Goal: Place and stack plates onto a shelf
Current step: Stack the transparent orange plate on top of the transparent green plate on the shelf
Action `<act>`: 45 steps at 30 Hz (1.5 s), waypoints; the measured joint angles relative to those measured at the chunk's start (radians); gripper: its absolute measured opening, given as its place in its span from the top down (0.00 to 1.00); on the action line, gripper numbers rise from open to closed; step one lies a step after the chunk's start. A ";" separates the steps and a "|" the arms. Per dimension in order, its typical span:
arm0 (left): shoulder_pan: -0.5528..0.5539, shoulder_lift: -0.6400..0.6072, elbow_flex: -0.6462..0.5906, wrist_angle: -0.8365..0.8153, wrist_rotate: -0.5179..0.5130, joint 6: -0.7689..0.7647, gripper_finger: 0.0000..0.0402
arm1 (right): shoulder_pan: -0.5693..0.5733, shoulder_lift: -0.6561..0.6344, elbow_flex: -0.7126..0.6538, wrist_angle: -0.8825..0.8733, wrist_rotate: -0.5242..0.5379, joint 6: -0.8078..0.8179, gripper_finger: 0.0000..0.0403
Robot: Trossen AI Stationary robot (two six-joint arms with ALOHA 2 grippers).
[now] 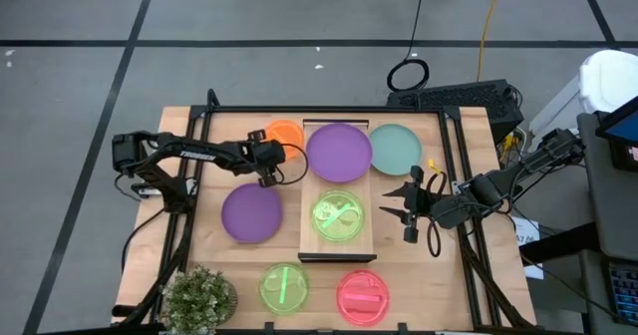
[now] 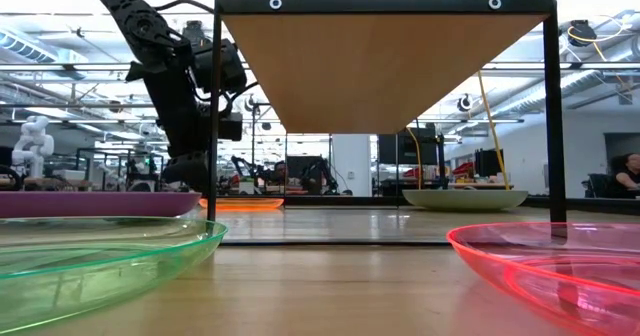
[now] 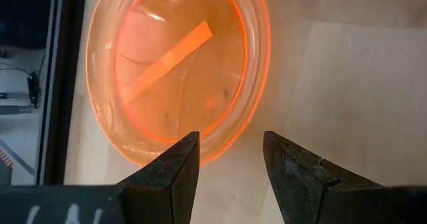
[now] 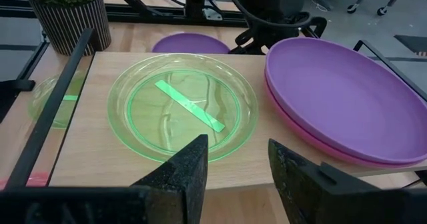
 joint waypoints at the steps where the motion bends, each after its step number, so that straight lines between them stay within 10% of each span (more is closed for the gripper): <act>1: 0.000 0.002 0.000 0.003 0.003 0.000 0.57 | 0.000 0.000 0.000 0.000 0.000 0.000 0.65; 17: 0.033 0.085 0.002 0.100 0.007 0.079 0.58 | 0.000 0.000 0.000 -0.024 -0.022 0.004 0.65; 34: 0.051 0.088 0.000 0.096 -0.004 0.078 0.97 | 0.000 0.000 0.000 -0.022 -0.022 0.015 0.65; 45: -0.009 0.064 0.000 0.033 -0.076 0.070 0.99 | 0.000 0.000 0.000 -0.022 -0.022 0.015 0.65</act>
